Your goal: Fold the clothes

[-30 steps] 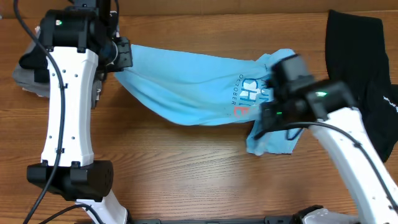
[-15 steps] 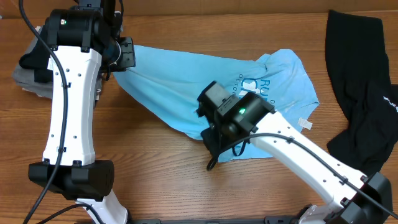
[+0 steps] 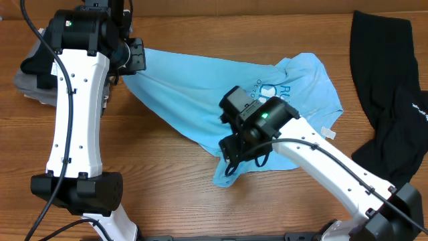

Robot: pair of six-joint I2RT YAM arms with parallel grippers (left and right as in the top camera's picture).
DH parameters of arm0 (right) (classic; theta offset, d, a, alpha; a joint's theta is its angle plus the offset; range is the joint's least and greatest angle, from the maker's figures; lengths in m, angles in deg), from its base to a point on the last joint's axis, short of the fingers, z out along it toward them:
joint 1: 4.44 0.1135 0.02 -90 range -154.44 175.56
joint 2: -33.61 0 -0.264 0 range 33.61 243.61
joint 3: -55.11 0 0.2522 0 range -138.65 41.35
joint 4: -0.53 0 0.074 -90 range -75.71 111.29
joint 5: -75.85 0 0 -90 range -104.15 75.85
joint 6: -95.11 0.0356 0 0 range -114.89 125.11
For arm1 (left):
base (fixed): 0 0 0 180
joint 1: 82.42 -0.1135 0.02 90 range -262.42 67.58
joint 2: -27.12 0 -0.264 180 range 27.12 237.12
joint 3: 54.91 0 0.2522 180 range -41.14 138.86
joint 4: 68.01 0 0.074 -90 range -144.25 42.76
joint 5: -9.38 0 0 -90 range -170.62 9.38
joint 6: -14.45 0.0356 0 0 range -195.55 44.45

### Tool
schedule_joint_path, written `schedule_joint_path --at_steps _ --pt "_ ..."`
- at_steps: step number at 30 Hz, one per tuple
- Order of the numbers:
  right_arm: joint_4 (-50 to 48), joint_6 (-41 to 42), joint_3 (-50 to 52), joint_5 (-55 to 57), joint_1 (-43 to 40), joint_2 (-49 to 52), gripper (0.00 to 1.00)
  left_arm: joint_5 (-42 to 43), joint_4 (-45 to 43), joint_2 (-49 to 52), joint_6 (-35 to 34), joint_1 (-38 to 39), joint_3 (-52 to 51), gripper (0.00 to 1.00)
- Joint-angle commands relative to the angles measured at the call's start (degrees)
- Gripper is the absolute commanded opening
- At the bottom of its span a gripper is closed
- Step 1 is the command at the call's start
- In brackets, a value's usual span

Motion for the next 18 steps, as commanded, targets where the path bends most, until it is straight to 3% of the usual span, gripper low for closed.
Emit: schedule_joint_path --at_steps 1,10,18 --pt "-2.43 3.85 4.92 1.40 -3.02 0.07 0.68 -1.16 -0.52 1.09 0.35 0.04 0.37 0.04" --pt "-9.25 8.11 13.90 -0.17 -10.38 0.07 0.68 -0.98 -0.37 6.58 0.31 0.04 0.33 0.04" --pt "-12.07 9.01 15.32 -1.40 -10.38 0.07 0.68 -0.96 -1.05 10.60 0.31 0.04 0.31 0.04"
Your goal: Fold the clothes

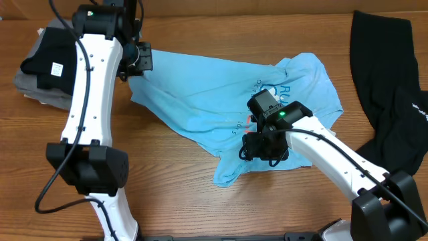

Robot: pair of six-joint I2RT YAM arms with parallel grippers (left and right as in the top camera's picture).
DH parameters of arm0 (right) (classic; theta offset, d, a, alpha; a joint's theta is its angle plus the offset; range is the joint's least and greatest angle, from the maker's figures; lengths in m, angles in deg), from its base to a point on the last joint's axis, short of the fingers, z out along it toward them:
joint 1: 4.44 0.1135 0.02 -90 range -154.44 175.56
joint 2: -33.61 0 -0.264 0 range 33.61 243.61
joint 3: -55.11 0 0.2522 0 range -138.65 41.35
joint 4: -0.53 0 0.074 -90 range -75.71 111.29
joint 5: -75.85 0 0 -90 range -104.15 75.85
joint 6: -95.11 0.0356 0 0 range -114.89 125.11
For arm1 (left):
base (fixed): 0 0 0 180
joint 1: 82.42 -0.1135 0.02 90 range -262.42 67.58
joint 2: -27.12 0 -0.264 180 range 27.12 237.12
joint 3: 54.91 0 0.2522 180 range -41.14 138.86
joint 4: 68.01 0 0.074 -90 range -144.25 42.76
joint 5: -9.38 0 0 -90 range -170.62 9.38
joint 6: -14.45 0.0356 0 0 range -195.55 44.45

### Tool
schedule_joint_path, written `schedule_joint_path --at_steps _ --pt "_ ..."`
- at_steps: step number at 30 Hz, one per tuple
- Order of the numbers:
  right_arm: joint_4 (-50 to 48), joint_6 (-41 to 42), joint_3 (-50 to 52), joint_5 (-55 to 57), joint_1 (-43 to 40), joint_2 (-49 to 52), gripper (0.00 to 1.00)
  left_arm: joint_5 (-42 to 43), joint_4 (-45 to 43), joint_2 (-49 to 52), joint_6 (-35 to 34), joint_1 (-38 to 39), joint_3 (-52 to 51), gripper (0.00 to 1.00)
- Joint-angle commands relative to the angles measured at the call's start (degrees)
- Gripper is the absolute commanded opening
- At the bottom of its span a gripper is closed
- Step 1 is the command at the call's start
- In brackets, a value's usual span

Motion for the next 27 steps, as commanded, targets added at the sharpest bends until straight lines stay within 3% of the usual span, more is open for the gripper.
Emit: schedule_joint_path --at_steps 1,15,27 --pt "-0.96 1.33 0.35 -0.81 -0.15 -0.15 0.68 -0.59 -0.70 1.55 0.28 0.04 0.31 0.04" --pt "-16.96 -2.86 12.46 -3.19 -0.11 -0.15 0.69 -0.57 -1.86 2.05 0.09 0.15 0.31 0.04" --pt "-21.92 -2.82 14.86 -0.63 -0.11 -0.15 0.68 -0.79 -2.43 2.05 0.35 0.04 0.31 0.04"
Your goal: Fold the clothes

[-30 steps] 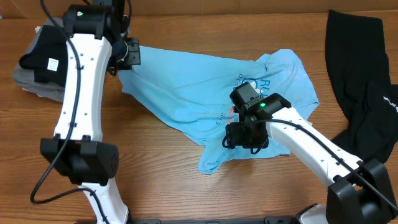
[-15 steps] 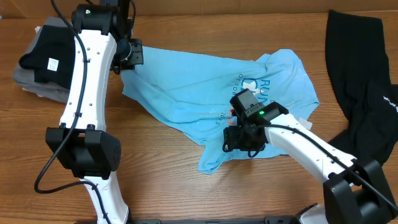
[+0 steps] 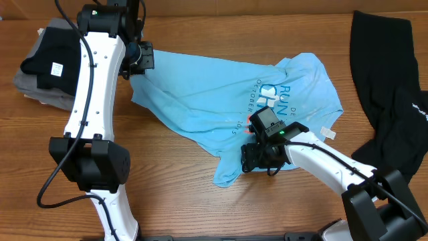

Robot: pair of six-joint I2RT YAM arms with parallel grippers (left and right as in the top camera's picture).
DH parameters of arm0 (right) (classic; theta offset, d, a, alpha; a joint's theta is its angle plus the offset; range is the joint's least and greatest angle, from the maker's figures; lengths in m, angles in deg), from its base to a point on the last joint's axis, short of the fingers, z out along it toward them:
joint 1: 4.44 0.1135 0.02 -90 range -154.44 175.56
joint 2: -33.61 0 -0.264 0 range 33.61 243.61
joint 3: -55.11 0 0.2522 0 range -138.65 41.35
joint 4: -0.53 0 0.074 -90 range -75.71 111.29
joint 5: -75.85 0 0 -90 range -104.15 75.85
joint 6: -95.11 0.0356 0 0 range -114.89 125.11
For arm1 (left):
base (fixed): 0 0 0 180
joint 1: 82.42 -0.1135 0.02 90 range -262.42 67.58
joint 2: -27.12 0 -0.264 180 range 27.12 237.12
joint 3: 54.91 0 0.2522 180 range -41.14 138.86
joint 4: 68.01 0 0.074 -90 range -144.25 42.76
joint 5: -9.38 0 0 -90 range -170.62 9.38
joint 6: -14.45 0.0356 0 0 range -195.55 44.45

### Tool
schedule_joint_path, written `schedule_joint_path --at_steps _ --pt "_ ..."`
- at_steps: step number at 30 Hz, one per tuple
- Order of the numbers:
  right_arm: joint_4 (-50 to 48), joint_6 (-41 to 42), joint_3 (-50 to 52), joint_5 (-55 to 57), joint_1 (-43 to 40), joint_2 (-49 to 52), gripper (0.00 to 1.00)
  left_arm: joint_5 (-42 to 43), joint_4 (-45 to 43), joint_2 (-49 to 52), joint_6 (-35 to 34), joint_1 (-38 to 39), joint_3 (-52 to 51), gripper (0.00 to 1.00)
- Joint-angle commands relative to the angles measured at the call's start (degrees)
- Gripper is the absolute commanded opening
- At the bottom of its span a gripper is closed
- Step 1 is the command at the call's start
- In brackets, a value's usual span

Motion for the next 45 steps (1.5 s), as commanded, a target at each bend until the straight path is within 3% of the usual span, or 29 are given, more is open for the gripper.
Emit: schedule_joint_path --at_steps 1,7,17,33,45 --pt "-1.64 -0.52 0.37 0.87 -0.13 -0.15 0.67 -0.76 -0.35 0.52 0.33 0.04 0.31 0.04" --pt "-2.38 -0.55 0.37 0.72 -0.13 -0.15 0.51 -0.79 -0.33 0.52 0.35 -0.02 0.31 0.04" --pt "-2.14 -0.59 0.37 0.90 -0.20 -0.15 0.04 -0.74 -0.33 0.52 0.33 -0.02 0.31 0.04" --pt "4.63 2.51 -1.20 1.64 -1.40 -3.15 0.04 -0.76 -0.31 0.50 0.33 -0.07 0.33 0.04" --pt "17.84 -1.33 -7.74 2.05 -14.53 -18.03 0.04 -0.76 2.21 -0.61 0.35 -0.07 1.14 0.04"
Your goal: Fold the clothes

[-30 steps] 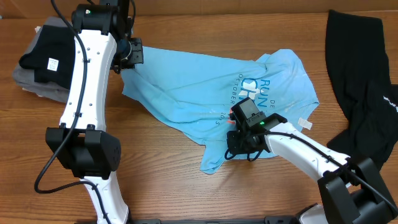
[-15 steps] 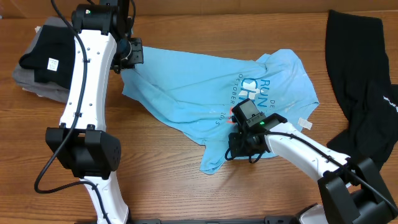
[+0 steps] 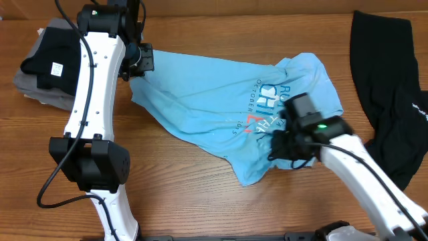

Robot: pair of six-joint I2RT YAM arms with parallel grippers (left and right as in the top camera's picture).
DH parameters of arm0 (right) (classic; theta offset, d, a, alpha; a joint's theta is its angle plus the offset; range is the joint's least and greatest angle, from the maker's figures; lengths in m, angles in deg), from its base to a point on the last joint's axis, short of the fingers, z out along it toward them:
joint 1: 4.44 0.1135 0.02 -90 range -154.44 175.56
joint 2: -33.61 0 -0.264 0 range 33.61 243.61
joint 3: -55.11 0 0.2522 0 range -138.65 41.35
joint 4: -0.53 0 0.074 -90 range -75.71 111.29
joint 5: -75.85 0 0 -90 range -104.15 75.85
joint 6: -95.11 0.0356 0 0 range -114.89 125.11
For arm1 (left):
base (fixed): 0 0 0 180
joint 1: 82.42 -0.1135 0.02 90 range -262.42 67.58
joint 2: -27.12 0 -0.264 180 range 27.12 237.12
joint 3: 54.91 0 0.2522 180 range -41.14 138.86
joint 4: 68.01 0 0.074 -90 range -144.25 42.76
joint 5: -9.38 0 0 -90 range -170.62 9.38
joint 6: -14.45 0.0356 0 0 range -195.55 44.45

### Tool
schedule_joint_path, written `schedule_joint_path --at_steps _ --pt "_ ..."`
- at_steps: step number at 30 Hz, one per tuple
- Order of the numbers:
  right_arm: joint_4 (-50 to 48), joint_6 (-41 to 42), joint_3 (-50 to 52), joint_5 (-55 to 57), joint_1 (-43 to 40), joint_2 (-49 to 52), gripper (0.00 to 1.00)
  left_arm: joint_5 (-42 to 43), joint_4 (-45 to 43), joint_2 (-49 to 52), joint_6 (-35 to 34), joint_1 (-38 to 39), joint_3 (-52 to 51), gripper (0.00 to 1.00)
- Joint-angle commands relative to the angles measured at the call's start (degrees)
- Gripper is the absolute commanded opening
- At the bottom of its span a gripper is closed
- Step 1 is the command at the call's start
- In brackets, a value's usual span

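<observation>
A light blue T-shirt (image 3: 200,94) with printed lettering lies rumpled across the middle of the table, its lower tip pointing toward the front edge. My left gripper (image 3: 138,60) sits at the shirt's far left corner and looks shut on the cloth there. My right gripper (image 3: 287,150) is down on the shirt's lower right edge, below the lettering, apparently shut on the fabric; its fingers are hidden under the wrist.
A folded stack of black and grey clothes (image 3: 43,63) lies at the back left. A black garment (image 3: 391,100) is spread along the right side. Bare wooden table (image 3: 174,187) runs along the front.
My right gripper has moved to the right along the shirt's lower edge. The shirt's lower tip has shifted right with it, and more of the lettering shows. The left arm is unchanged.
First my left gripper was at the shirt's left corner and my right gripper over the bunched lower middle. Then the left arm stood slightly further right and the right gripper lower on the hem. Now the right gripper is further right and the lower part lies flatter.
</observation>
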Motion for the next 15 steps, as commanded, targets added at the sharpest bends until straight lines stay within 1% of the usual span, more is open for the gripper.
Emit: schedule_joint_path --at_steps 1,7,12,15 --pt "3.06 -2.62 -3.28 0.52 -4.46 -5.46 0.04 -0.76 0.26 -0.92 0.35 -0.07 1.27 0.04" --pt "8.24 -5.11 -7.72 0.52 -9.44 -10.43 0.04 -0.76 1.68 -3.76 0.37 -0.07 5.14 0.04" --pt "10.99 -6.21 -12.72 0.55 -10.14 -12.07 0.04 -0.74 4.59 -7.52 1.62 -0.07 9.18 0.04" --pt "13.33 -6.23 -16.24 0.57 -10.14 -12.24 0.04 -0.74 5.66 -10.38 1.62 -0.07 9.57 0.04"
